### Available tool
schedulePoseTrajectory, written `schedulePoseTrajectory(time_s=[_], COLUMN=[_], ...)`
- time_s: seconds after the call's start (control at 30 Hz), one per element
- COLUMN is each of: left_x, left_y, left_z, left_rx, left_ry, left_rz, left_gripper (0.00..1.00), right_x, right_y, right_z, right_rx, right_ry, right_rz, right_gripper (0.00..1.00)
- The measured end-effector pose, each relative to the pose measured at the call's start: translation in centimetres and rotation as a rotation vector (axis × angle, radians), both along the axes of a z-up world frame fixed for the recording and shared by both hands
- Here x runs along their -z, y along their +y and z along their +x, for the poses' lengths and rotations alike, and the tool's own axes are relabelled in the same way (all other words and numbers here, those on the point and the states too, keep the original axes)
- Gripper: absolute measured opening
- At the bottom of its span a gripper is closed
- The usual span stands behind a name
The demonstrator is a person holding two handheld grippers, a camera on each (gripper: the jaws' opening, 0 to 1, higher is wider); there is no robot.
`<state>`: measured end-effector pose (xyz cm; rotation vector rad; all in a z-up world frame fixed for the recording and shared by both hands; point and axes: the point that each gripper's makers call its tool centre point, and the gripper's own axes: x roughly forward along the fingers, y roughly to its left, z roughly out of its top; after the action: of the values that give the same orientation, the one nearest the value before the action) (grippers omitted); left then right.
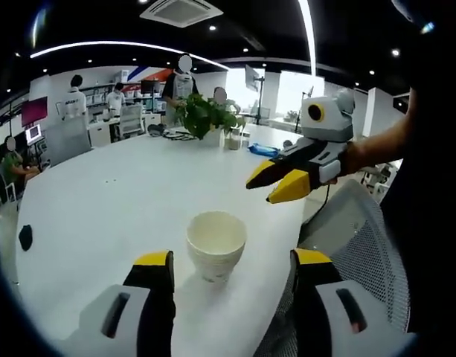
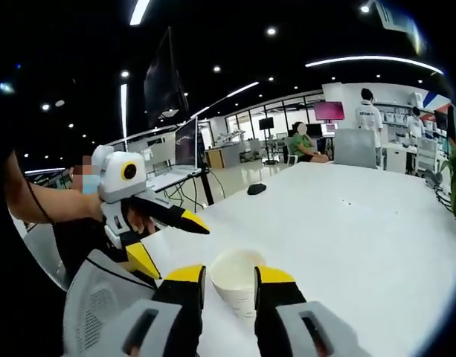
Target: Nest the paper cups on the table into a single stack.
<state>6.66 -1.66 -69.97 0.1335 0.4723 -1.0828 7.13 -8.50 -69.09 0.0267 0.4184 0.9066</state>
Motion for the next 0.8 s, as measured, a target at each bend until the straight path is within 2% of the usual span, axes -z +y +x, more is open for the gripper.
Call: schedulePoseTrajectory(time_s=[0.27,0.53,0.8], left_x=[0.1,1.1,2.7], left_y=[0.0,-0.3,-1.0], left_z=[0.2,0.1,-0.2], left_rx=[-0.021,-0.016,-0.003], left_ry=[-0.009,-0.005,0.012], left_rz=[-0.015,0.008,0.026], left_gripper=[0.64,0.63,0.62], right_x=[0.5,1.3,2.4], right_y=[-1.5,-2.2,-1.6], right_z=[-0.3,-0.4,-0.4], right_rx=[0.032,0.039,0.012], right_ry=[0.012,0.02,0.028], right_rz=[0.022,-0.002,-0.029], right_gripper=[0.39,0.4,0.41])
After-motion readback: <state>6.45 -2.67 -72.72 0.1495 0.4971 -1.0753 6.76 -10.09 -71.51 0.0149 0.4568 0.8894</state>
